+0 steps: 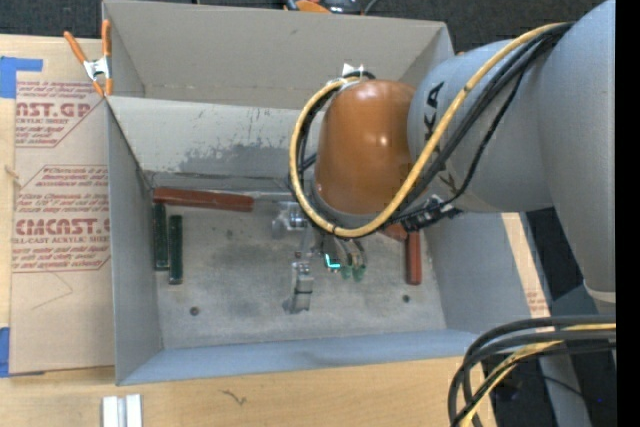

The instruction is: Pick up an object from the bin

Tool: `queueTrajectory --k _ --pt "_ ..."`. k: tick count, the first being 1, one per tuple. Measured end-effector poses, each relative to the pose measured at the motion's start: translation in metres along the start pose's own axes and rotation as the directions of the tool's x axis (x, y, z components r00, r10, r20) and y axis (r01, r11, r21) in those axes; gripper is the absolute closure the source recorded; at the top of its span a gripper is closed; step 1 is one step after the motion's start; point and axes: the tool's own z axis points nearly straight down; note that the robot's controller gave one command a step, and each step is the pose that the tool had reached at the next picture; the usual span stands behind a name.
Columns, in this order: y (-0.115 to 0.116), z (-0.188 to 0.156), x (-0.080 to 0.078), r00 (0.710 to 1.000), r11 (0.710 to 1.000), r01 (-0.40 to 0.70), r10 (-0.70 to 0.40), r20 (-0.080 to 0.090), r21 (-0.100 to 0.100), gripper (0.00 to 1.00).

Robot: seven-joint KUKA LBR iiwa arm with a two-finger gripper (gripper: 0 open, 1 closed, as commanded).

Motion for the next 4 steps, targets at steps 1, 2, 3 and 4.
queueTrajectory --k 1,2,3,4 --pt "-0.129 0.019 -0.014 0.996 0.996 -0.089 0.089 0.006 0.003 0.0" --pt "-0.124 0.018 -0.014 0.997 0.997 -0.082 0.082 0.006 -0.001 1.0" --pt "-0.124 0.018 -0.014 0.997 0.997 -0.082 0.082 0.006 -0.001 0.0" --pt "-0.262 0.058 -0.053 0.996 0.996 0.09 -0.09 0.009 0.005 0.0"
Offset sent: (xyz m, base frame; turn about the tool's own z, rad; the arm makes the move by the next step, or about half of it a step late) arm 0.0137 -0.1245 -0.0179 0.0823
